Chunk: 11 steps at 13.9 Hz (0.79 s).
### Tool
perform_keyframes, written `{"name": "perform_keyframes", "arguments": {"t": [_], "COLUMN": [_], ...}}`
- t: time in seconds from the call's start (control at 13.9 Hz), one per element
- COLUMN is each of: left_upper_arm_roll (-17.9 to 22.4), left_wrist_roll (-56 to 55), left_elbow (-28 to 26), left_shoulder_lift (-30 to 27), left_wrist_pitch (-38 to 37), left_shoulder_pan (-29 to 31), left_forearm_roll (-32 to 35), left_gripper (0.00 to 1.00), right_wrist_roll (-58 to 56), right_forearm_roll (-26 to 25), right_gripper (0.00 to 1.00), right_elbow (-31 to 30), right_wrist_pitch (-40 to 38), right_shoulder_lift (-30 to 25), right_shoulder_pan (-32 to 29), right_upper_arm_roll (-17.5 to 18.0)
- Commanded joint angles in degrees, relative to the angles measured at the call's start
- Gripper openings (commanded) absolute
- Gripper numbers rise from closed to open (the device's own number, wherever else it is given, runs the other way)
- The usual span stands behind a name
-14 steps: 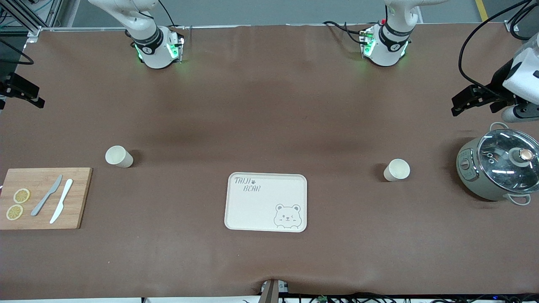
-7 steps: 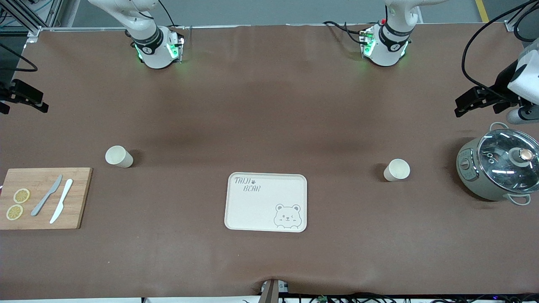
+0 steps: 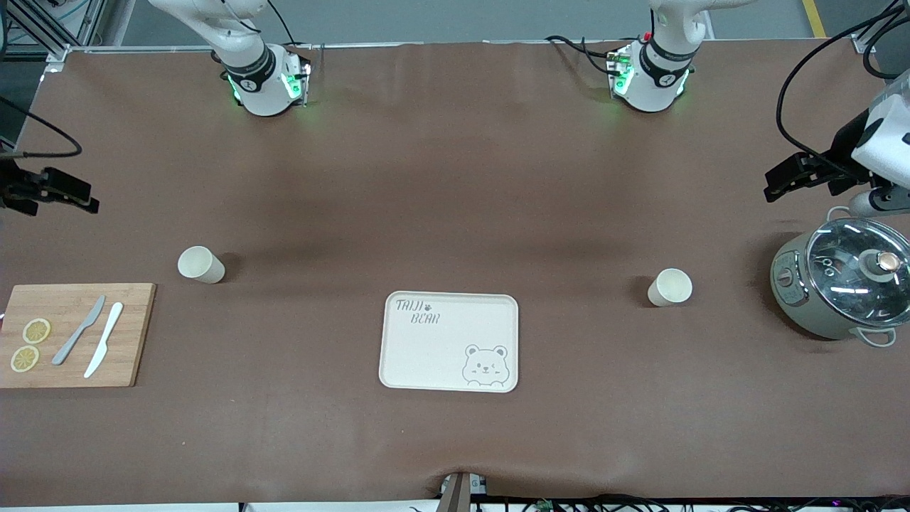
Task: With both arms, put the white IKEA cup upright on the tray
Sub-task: 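Grasp the pot-side cup with the left gripper while the right gripper reaches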
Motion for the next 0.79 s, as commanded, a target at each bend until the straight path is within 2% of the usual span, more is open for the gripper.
{"name": "perform_keyframes", "arguments": {"t": [0.0,0.14,0.36,0.57,0.65,0.72], "left_upper_arm_roll": [-0.54,-0.54,-0.54,-0.54,-0.54,-0.54], "left_wrist_roll": [0.50,0.50,0.41,0.67,0.24,-0.29], "left_elbow": [0.97,-1.04,-10.95,-16.15,-17.91,-20.45], "left_shoulder_lift": [3.29,5.14,4.45,6.19,6.46,6.46], "left_wrist_pitch": [-0.49,1.34,11.60,19.43,22.07,25.49], "left_shoulder_pan": [0.23,0.32,0.58,0.67,0.67,0.67], "left_forearm_roll": [0.24,0.24,0.07,-0.10,-0.37,-0.37], "left_gripper": [1.00,1.00,1.00,1.00,0.92,0.91], "right_wrist_roll": [-0.64,-0.64,-0.55,-0.03,0.24,1.28], "right_forearm_roll": [-0.12,0.23,0.23,0.85,0.76,-0.11], "right_gripper": [1.00,1.00,1.00,1.00,1.00,1.00], "right_elbow": [2.18,2.36,1.83,1.83,1.92,1.74], "right_wrist_pitch": [-0.90,-0.99,0.06,0.15,-0.45,0.24], "right_shoulder_lift": [0.83,1.89,3.37,6.28,8.29,9.00], "right_shoulder_pan": [-0.23,-0.67,-0.85,-2.16,-2.34,-3.21], "right_upper_arm_roll": [0.00,0.00,-0.08,-0.17,-0.26,-0.43]}}
